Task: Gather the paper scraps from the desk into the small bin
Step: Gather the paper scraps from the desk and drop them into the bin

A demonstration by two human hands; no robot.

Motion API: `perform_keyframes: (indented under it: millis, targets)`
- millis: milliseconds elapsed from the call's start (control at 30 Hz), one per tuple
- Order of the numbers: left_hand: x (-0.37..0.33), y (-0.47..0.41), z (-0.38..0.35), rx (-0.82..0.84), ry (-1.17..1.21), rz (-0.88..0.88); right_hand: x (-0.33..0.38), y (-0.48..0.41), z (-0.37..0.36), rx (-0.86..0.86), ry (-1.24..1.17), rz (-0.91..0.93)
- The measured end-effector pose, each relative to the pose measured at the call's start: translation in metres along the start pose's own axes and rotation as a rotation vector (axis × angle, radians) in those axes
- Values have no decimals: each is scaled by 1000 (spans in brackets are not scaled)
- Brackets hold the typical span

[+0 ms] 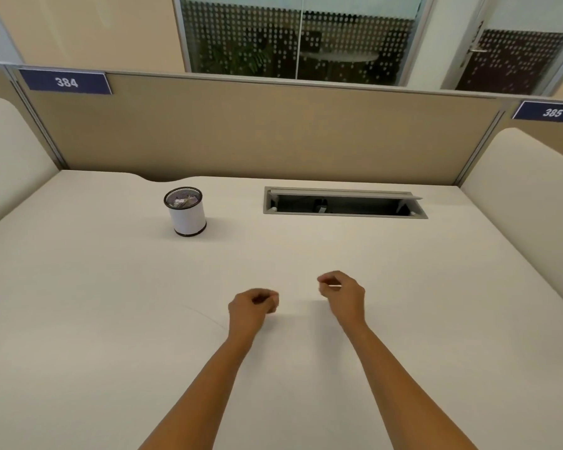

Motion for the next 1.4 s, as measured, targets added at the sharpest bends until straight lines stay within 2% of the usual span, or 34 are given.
perform_keyframes:
  millis: [100,200,367,533,733,900,933,1033,1100,1233,1400]
  targets:
    - [-5,-9,1,19,351,117,35,0,-36,122,-95,42]
    - [-14,-16,5,29,491,142,63,-3,-61,173,-79,104]
    - [-19,-28,24,-26,603,164,92,-11,-85,179,-36,192]
    - [-16,-44,43,-66,758,236,117,-17,-115,234,153,302]
    - [-17,-71,73,-117,758,242,141,-28,-150,296,310,416]
    - [-20,-94,90,-90,689,190,151,-56,-168,282,297,364]
    - [-20,-100,98,-118,588,167,156,-63,-170,264,268,351]
    - [-22,-112,134,-310,60,77,179,-87,-181,219,181,353]
    - [-20,-120,154,-406,-86,15,197,-102,-197,239,155,365]
    - [-21,-147,185,-502,-147,-73,230,-126,-237,302,236,412]
    - [-31,-188,198,-419,-78,-152,249,-147,-285,398,522,437]
Point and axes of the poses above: each hand's wrist, its own y-axis away from the middle knuckle, its own z-axis out of the back of the hand, x = y × z, the point moved 9 cm from there along -y, towards the middle knuckle, and after that the axes turned 7 degrees about x, right-handed, at the moved point
